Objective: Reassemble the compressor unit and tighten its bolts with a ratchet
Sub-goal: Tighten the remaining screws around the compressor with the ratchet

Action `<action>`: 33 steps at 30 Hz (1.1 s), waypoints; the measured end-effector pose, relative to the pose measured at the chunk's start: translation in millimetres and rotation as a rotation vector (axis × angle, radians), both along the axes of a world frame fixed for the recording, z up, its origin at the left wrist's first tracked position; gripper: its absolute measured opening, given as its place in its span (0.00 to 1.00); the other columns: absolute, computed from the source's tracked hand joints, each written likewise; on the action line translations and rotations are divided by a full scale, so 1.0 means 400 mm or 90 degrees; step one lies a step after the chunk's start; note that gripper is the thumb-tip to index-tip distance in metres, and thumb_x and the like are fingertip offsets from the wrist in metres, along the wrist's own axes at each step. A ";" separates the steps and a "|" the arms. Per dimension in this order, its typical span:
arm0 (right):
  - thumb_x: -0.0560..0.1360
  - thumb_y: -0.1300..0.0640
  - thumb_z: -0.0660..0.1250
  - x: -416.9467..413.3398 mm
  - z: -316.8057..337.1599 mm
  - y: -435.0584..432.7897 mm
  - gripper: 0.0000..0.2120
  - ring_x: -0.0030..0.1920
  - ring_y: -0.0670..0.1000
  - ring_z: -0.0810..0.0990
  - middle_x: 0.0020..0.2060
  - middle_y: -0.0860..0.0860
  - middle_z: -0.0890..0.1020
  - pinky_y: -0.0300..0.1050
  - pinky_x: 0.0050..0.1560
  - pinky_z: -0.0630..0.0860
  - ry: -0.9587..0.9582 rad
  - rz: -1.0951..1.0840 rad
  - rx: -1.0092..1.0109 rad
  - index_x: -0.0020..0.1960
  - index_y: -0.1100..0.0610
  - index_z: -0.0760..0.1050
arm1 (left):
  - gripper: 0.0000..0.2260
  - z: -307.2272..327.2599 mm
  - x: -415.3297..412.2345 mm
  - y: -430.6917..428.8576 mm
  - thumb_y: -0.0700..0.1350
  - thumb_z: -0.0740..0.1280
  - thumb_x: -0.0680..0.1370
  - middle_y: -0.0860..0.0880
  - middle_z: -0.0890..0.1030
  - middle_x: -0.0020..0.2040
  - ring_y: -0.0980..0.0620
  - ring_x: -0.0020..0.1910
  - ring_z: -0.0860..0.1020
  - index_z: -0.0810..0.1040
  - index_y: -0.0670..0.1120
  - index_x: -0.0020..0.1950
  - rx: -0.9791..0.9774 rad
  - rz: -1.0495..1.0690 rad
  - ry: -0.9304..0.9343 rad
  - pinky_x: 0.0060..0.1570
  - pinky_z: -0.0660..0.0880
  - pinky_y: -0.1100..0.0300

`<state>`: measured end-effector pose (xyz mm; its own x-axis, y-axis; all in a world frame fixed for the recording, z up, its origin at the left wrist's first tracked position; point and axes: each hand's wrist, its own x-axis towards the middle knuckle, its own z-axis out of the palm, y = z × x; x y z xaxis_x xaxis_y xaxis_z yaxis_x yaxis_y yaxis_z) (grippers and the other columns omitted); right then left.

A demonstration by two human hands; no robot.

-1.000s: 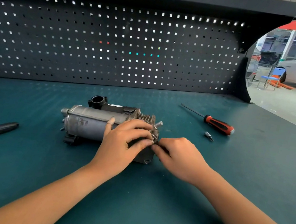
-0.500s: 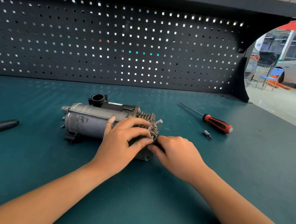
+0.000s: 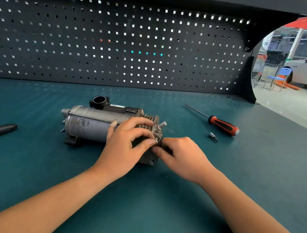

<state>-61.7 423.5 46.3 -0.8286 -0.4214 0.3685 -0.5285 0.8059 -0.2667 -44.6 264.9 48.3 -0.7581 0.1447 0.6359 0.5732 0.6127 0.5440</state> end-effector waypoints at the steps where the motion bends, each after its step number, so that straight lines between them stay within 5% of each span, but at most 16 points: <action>1: 0.78 0.47 0.59 0.000 0.000 0.000 0.14 0.41 0.58 0.76 0.33 0.52 0.74 0.47 0.39 0.68 -0.004 -0.001 -0.001 0.41 0.56 0.72 | 0.07 0.001 0.000 0.002 0.43 0.70 0.73 0.67 0.71 0.52 0.61 0.58 0.71 0.77 0.54 0.38 0.006 0.003 -0.006 0.69 0.51 0.43; 8: 0.78 0.47 0.60 -0.001 0.000 0.000 0.13 0.37 0.54 0.70 0.31 0.50 0.70 0.44 0.37 0.65 -0.025 -0.006 -0.002 0.37 0.51 0.66 | 0.10 0.013 -0.005 0.015 0.42 0.70 0.73 0.62 0.73 0.53 0.54 0.62 0.71 0.76 0.55 0.35 0.057 -0.006 -0.066 0.66 0.60 0.40; 12: 0.78 0.47 0.59 -0.001 -0.004 -0.002 0.14 0.42 0.58 0.76 0.35 0.53 0.75 0.46 0.38 0.68 -0.024 0.002 -0.005 0.41 0.56 0.72 | 0.11 0.006 -0.004 0.019 0.46 0.69 0.74 0.64 0.71 0.54 0.60 0.62 0.68 0.71 0.59 0.35 -0.029 0.060 -0.035 0.69 0.49 0.42; 15: 0.78 0.46 0.58 -0.003 -0.006 -0.003 0.15 0.43 0.59 0.76 0.38 0.55 0.79 0.46 0.39 0.69 -0.012 -0.008 -0.007 0.46 0.57 0.75 | 0.11 -0.002 -0.006 0.019 0.49 0.69 0.73 0.66 0.72 0.48 0.67 0.53 0.67 0.67 0.59 0.39 -0.023 0.085 -0.006 0.68 0.48 0.43; 19: 0.77 0.45 0.59 -0.006 -0.005 -0.002 0.15 0.38 0.56 0.71 0.32 0.50 0.71 0.44 0.37 0.64 -0.032 -0.029 -0.023 0.37 0.54 0.70 | 0.09 -0.005 -0.008 0.008 0.50 0.69 0.73 0.65 0.73 0.49 0.59 0.56 0.73 0.75 0.55 0.52 -0.083 0.108 0.017 0.68 0.46 0.41; 22: 0.75 0.44 0.62 -0.008 0.000 0.007 0.17 0.37 0.54 0.70 0.29 0.47 0.69 0.44 0.36 0.64 -0.019 -0.050 -0.055 0.34 0.53 0.67 | 0.08 -0.003 -0.013 0.000 0.51 0.68 0.74 0.62 0.75 0.52 0.58 0.58 0.74 0.79 0.53 0.52 -0.119 0.106 0.039 0.67 0.46 0.41; 29: 0.72 0.48 0.68 -0.016 -0.005 0.015 0.12 0.37 0.51 0.73 0.30 0.46 0.74 0.46 0.40 0.70 -0.002 -0.024 -0.153 0.40 0.56 0.73 | 0.07 0.002 -0.013 0.004 0.49 0.70 0.72 0.56 0.80 0.50 0.52 0.53 0.77 0.81 0.50 0.49 -0.175 0.126 0.133 0.55 0.59 0.50; 33: 0.69 0.53 0.73 -0.015 -0.002 0.022 0.11 0.41 0.48 0.76 0.41 0.48 0.78 0.31 0.39 0.68 0.024 0.011 -0.224 0.46 0.55 0.73 | 0.10 0.000 -0.013 -0.006 0.46 0.74 0.68 0.53 0.82 0.48 0.50 0.49 0.80 0.81 0.48 0.49 -0.284 0.131 0.198 0.52 0.66 0.42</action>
<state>-67.9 432.3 45.5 -0.8057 -0.2774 0.5233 -0.5560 0.6588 -0.5068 -49.8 262.6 48.5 -0.5863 0.3192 0.7446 0.5092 0.8601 0.0323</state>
